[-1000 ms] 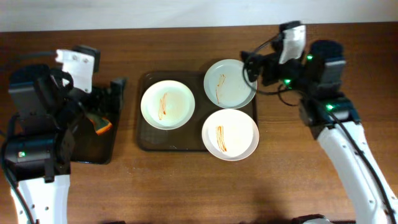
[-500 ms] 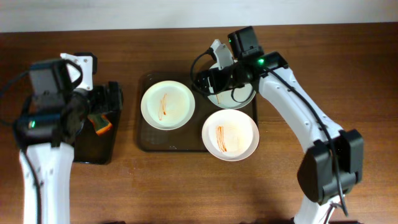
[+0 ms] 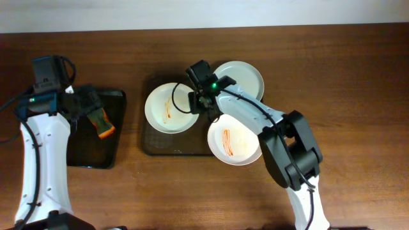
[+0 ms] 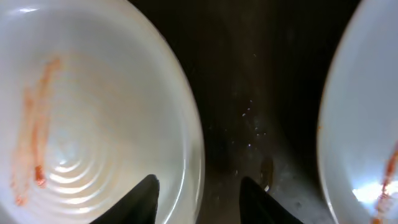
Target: Clean dirty plates on tray and stack at the side
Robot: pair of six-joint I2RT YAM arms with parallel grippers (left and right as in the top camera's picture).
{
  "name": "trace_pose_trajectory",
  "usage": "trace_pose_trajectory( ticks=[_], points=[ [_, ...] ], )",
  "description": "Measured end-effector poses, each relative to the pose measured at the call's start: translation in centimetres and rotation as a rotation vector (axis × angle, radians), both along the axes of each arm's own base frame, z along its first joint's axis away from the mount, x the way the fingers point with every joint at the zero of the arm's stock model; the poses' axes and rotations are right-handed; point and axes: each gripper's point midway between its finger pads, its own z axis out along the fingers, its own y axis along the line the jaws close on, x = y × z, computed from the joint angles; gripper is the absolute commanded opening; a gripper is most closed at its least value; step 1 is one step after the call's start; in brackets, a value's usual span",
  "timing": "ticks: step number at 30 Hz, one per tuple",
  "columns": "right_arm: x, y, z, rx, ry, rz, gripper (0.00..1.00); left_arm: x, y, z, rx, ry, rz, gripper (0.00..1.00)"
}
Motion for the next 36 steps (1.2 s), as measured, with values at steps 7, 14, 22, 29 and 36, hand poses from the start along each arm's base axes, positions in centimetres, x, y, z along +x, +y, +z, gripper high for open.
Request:
trace_pose_trajectory(
  ticks=[7,14,22,29,36],
  points=[
    [0.4,0.6,-0.4,0.022,0.000,-0.035,0.04,0.2,0.3,-4.7,-0.033,0.138,0.012,1.00],
    [-1.2,0.2,-0.7,-0.013,0.066,-0.037,0.04,0.5,0.3,-8.7,-0.060,0.238,0.021,0.40],
    [-1.2,0.2,-0.7,-0.013,0.067,-0.040,0.04,2.4,0.5,-16.0,-0.104,0.318,0.046,0.37],
    [-1.2,0.2,-0.7,-0.013,0.067,-0.039,0.04,3.0,0.2,-17.9,-0.131,0.323,0.052,0.00],
    [-2.0,0.4,-0.8,-0.004,0.102,-0.012,0.04,3.6,-2.3,-14.1,-0.256,0.354,-0.063,0.00]
  ],
)
